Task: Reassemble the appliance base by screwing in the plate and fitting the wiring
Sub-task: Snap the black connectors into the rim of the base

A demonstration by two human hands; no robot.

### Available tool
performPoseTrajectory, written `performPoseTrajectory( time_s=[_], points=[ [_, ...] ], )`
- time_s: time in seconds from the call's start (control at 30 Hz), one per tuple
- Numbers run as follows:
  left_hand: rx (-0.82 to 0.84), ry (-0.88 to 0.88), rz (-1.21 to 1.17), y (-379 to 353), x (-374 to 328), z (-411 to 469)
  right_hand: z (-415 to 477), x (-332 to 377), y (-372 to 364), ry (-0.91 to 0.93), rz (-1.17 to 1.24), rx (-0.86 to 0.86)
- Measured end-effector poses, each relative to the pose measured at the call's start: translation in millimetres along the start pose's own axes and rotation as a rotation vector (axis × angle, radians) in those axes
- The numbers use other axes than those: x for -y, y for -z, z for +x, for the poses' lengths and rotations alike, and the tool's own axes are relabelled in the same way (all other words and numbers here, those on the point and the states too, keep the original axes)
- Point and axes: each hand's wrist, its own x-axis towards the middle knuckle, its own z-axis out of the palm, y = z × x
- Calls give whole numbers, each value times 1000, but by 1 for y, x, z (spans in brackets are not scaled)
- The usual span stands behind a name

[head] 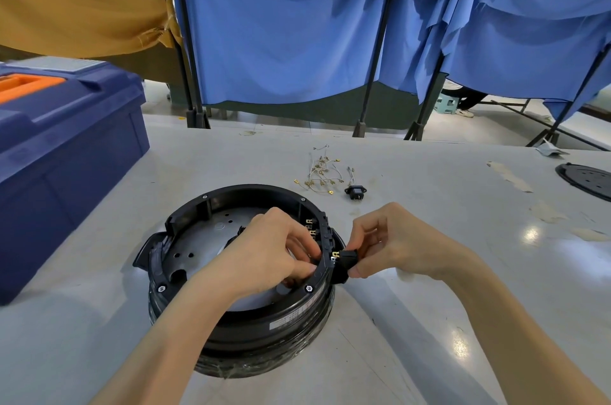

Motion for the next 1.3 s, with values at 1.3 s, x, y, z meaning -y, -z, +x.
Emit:
performPoseTrajectory(
  time_s=[1.3],
  points=[
    [67,61,-158,-1,3,-2,1,9,-13,20,-5,-11]
  ],
)
